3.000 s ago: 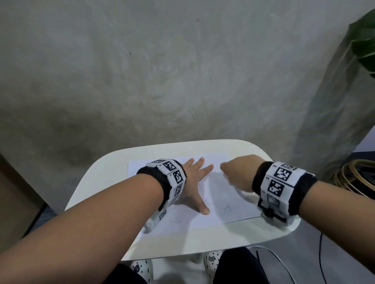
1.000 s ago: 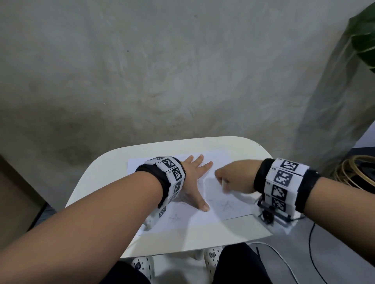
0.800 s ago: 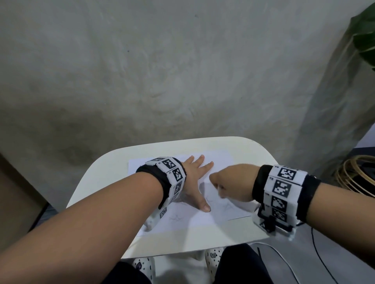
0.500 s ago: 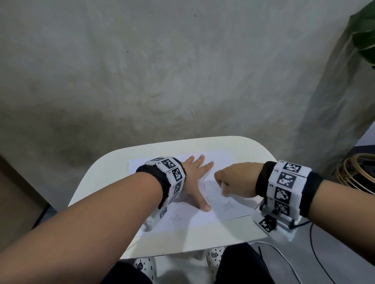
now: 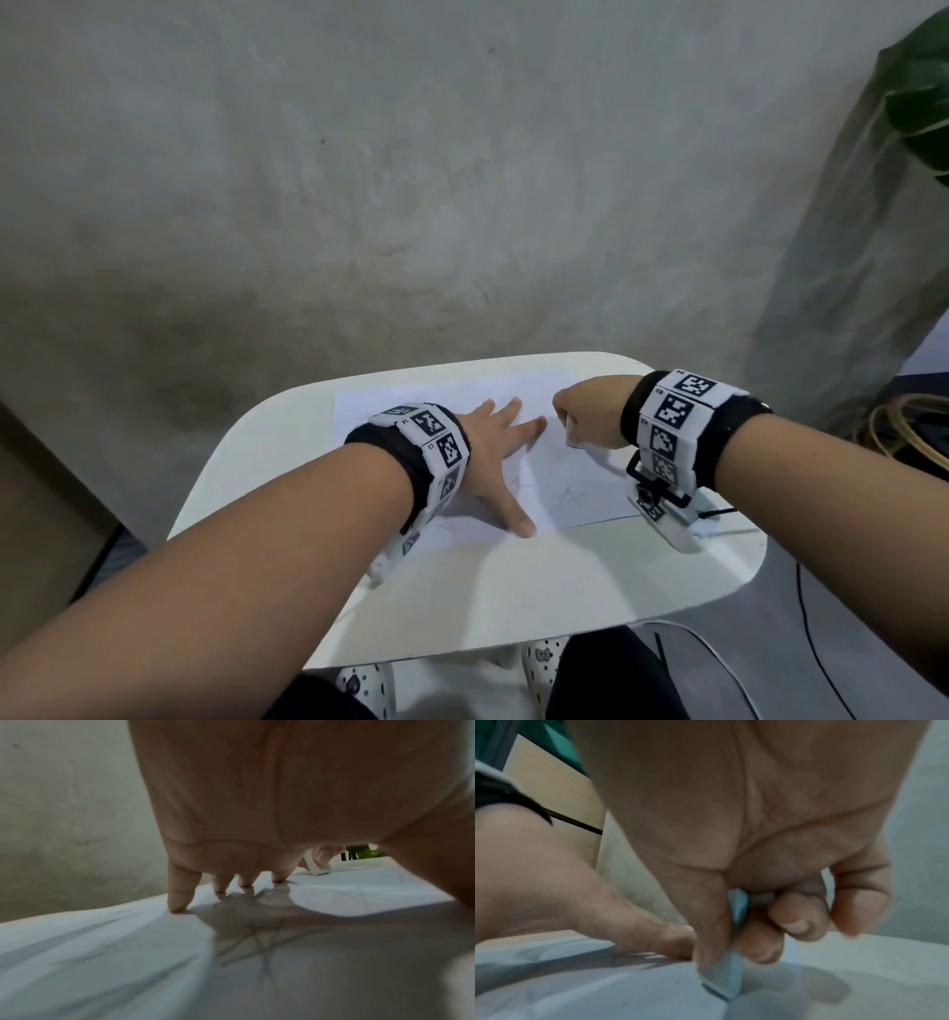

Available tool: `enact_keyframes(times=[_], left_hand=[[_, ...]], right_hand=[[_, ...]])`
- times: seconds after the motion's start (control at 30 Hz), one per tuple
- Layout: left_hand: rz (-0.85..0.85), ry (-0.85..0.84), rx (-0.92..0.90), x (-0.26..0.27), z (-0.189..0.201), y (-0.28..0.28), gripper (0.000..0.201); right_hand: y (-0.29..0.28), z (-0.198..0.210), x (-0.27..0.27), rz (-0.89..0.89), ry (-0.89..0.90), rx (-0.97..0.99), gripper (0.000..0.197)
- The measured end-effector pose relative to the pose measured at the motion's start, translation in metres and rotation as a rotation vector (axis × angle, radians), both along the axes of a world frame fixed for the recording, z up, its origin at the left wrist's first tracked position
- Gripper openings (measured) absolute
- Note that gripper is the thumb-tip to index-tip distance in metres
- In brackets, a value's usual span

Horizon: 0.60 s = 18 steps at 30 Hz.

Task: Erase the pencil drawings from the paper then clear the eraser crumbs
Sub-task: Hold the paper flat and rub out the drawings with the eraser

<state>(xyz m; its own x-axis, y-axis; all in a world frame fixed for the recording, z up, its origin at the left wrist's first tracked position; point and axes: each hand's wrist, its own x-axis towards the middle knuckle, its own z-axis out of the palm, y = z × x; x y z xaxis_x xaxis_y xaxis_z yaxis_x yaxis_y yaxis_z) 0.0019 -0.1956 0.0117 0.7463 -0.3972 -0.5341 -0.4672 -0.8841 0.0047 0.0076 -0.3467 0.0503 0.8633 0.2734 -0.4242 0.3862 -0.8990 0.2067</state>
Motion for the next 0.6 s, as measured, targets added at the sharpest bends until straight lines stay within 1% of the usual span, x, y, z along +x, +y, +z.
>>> enact_keyframes(times=[0.07, 0.13, 0.17, 0.23, 0.27, 0.33, 0.4, 0.47, 0.53, 0.57, 0.6], left_hand=[[0.008, -0.002, -0.03, -0.002, 0.001, -0.001, 0.123], [0.0, 0.002, -0.046, -0.003, 0.005, -0.001, 0.111], [0.0, 0.005, -0.038, -0.003, 0.004, 0.0, 0.114], [0.01, 0.003, -0.009, -0.002, 0.0, 0.002, 0.126], [0.011, 0.0, 0.0, -0.001, -0.002, 0.002, 0.128], [0.007, 0.002, 0.001, 0.0, 0.0, 0.0, 0.124], [-0.003, 0.006, -0.008, 0.0, 0.003, -0.001, 0.119], [0.004, 0.006, -0.006, 0.001, 0.0, 0.0, 0.126], [0.004, -0.009, 0.0, 0.001, -0.003, 0.002, 0.13], [0.006, -0.01, -0.002, 0.001, -0.003, 0.003, 0.13], [0.009, -0.007, -0.008, 0.001, -0.003, 0.002, 0.13]], right_hand=[[0.009, -0.005, -0.009, 0.07, 0.009, 0.008, 0.026], [0.016, -0.011, -0.015, 0.139, 0.054, -0.001, 0.032], [0.015, -0.012, -0.009, 0.136, 0.048, -0.014, 0.031], [0.01, -0.006, -0.001, 0.049, -0.015, -0.003, 0.025], [0.009, -0.004, -0.001, 0.027, -0.042, -0.011, 0.024], [0.014, -0.003, -0.008, 0.075, -0.026, -0.012, 0.028], [0.015, -0.006, -0.015, 0.112, 0.049, 0.026, 0.034], [0.009, -0.002, -0.012, 0.052, 0.047, 0.039, 0.03], [0.004, 0.002, -0.014, 0.021, -0.032, -0.025, 0.031], [0.005, 0.001, -0.019, 0.057, -0.029, -0.058, 0.035], [0.008, 0.0, -0.026, 0.098, 0.022, -0.097, 0.039]])
